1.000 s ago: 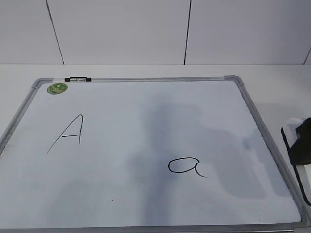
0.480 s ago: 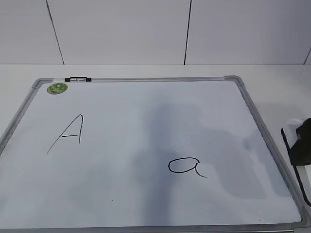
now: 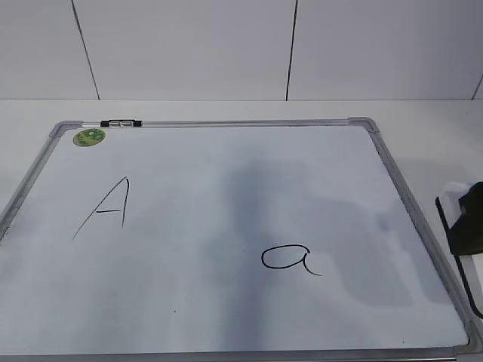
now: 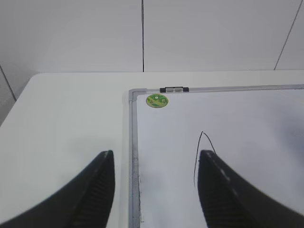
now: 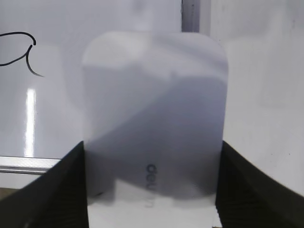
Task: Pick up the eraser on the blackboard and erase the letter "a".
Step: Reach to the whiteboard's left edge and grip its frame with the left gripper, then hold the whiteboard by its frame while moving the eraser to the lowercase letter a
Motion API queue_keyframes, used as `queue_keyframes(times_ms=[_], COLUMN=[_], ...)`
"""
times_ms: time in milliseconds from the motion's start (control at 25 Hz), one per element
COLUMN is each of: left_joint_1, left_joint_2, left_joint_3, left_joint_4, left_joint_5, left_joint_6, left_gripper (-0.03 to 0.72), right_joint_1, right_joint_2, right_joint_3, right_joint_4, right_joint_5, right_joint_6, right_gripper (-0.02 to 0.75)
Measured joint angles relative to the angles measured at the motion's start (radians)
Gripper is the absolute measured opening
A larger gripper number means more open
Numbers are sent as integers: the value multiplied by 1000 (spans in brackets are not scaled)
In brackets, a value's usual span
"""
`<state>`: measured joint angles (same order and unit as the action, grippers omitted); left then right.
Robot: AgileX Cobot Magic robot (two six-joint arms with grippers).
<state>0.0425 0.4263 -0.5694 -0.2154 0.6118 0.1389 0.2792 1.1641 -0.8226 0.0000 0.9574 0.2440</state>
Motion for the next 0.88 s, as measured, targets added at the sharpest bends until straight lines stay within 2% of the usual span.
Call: queue_keyframes(times_ms=[280, 720, 880], left_joint_1=[0, 0, 0], left_joint_2=[362, 920, 1063], left_joint_3=[-43, -348, -434], left_joint_4=[-2, 2, 50], left_joint_5=[-58, 158, 232], left_joint_6=[0, 0, -2], left_gripper=[411, 412, 412], right_joint_1=[0, 0, 0], right_joint_2=[0, 0, 0], right_joint_3=[0, 0, 0], right_joint_4=[0, -5, -5], right_joint_5=[-2, -2, -4], right_joint_6=[-2, -5, -5], right_gripper=[546, 545, 545])
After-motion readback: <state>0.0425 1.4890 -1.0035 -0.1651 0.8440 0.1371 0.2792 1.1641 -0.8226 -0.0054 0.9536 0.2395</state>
